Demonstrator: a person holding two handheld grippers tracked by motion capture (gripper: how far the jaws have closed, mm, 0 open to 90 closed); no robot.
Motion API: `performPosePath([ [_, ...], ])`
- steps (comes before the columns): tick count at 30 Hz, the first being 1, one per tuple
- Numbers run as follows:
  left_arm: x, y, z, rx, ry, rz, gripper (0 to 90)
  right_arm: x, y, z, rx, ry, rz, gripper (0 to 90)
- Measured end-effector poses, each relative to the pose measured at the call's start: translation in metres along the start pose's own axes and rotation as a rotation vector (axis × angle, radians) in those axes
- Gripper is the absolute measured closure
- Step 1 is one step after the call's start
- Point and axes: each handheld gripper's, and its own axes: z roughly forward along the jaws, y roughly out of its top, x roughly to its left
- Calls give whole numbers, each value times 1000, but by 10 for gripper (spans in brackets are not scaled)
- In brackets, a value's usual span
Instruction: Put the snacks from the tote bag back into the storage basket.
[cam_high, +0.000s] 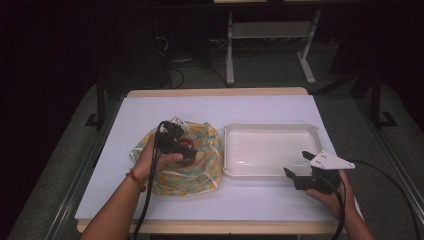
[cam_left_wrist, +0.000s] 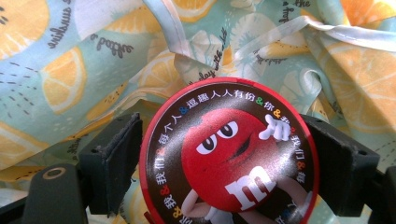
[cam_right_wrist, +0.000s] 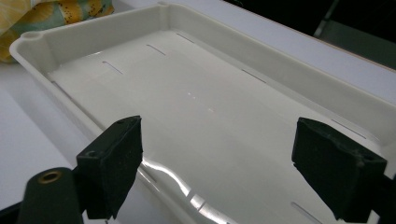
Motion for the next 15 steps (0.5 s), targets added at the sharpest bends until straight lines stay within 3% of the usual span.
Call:
performPosePath([
  [15, -2, -1, 5, 9, 11, -2, 238, 0, -1, 1, 8, 4, -2, 157],
])
